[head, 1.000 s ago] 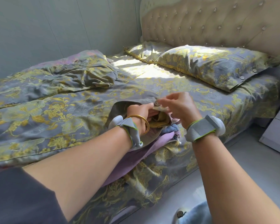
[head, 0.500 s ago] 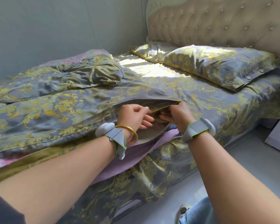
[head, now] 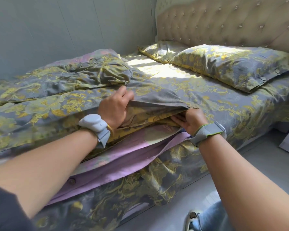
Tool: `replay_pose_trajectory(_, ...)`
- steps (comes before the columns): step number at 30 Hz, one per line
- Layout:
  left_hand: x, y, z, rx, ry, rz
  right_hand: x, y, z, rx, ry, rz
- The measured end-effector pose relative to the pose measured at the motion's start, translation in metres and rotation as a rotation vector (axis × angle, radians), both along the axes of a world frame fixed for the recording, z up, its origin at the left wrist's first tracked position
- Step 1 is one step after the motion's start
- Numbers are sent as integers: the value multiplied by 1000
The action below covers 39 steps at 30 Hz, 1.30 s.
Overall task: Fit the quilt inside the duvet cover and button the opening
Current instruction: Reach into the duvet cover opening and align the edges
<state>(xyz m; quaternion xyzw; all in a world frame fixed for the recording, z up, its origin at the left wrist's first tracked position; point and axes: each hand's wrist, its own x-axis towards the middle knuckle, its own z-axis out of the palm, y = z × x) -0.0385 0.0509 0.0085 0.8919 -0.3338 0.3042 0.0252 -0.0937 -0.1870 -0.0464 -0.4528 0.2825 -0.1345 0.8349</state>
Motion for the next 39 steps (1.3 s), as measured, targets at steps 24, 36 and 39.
replay_pose_trajectory(24,-37,60,-71,-326,466,15,-37,111,-22,1,196,468)
replay_pose_trajectory(36,-41,57,-50,-190,620,28,-38,156,-26,-169,113,564)
replay_pose_trajectory(39,-41,58,-47,-211,598,25,-39,157,-23,-245,53,516)
